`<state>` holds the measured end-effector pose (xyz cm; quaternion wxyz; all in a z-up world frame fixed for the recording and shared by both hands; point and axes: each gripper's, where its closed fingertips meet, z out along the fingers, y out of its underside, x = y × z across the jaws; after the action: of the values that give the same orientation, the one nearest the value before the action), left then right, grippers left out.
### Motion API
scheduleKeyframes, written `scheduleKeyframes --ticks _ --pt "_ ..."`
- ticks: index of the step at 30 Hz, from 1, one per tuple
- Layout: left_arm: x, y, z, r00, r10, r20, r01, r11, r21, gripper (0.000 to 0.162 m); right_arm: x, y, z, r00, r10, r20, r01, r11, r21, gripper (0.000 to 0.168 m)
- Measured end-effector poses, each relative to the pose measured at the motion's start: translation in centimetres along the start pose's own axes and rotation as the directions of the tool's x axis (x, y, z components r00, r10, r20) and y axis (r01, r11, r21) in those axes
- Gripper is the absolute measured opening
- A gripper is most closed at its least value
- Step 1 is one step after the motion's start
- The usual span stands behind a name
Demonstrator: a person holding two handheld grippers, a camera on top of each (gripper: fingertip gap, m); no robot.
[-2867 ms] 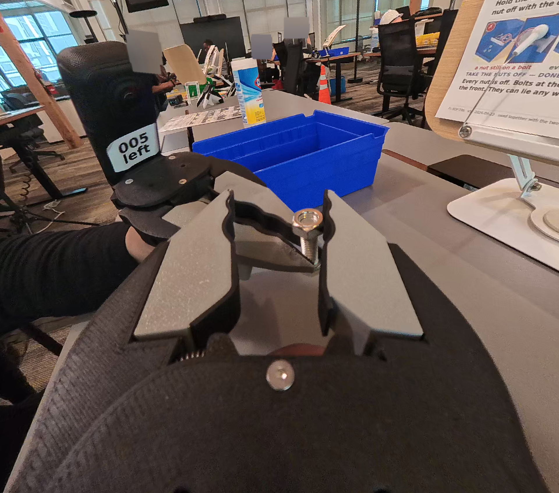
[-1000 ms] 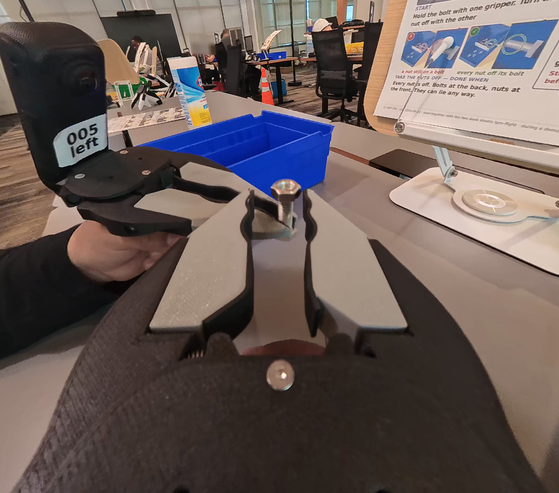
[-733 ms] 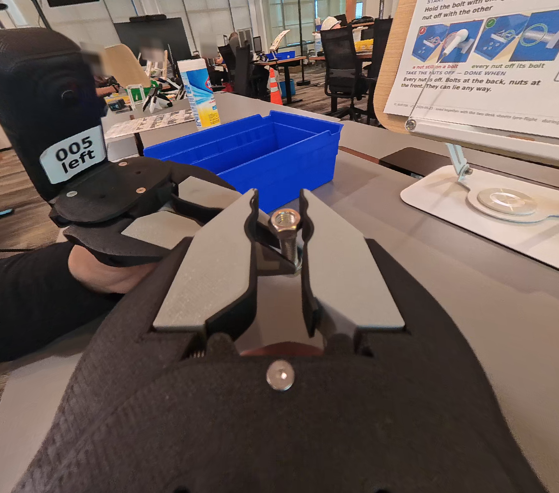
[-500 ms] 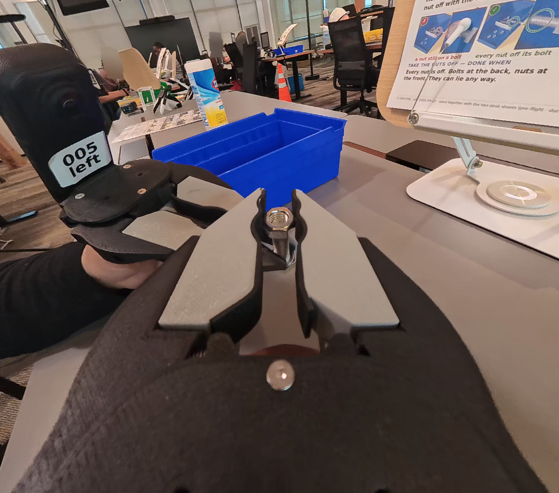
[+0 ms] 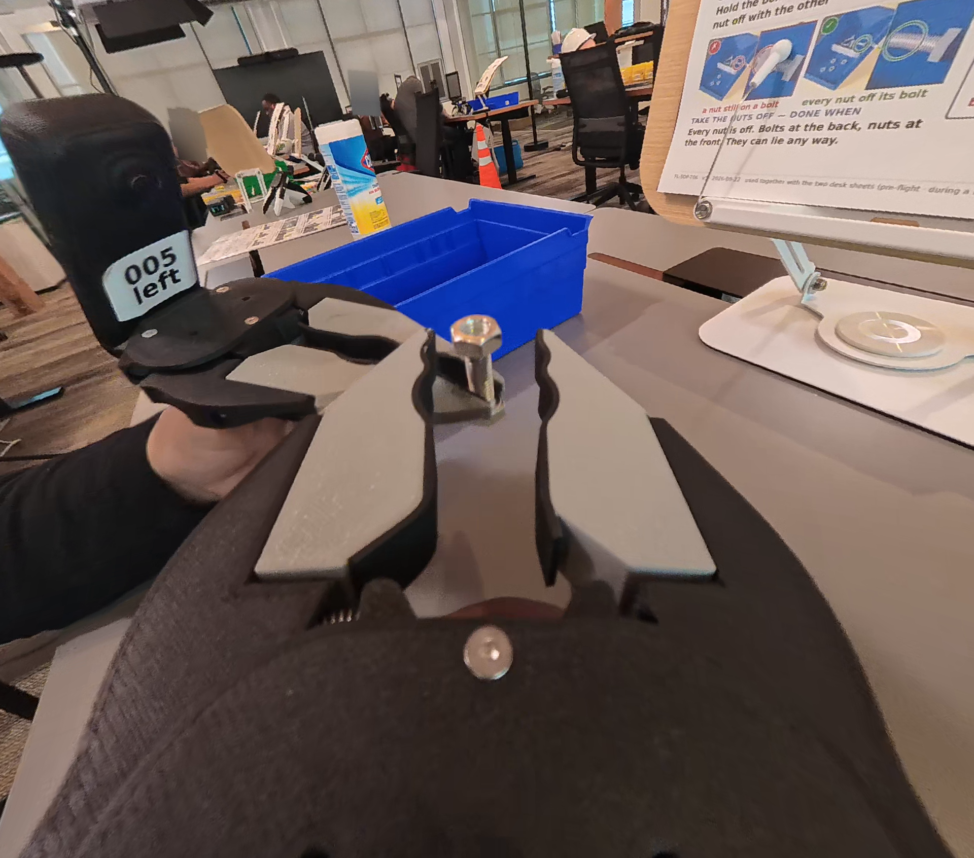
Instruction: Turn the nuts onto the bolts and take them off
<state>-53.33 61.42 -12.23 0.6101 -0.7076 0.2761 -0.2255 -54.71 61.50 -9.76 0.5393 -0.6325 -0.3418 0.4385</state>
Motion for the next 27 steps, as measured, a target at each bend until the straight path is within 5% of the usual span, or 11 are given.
scheduleKeyframes --ticks 6,27 --pt "-2.0 0.4 -0.3 0.998 -0.040 0.051 0.040 0.999 -0.005 0.006 -0.3 0.1 0.1 0.998 -0.057 -0.026 0.057 0.998 -0.011 0.034" --pt "2.0 0.0 0.2 0.997 0.018 -0.080 -0.019 1.000 -0.011 0.006 -1.0 0.3 0.3 0.998 -0.056 0.026 0.056 0.998 -0.035 0.015"
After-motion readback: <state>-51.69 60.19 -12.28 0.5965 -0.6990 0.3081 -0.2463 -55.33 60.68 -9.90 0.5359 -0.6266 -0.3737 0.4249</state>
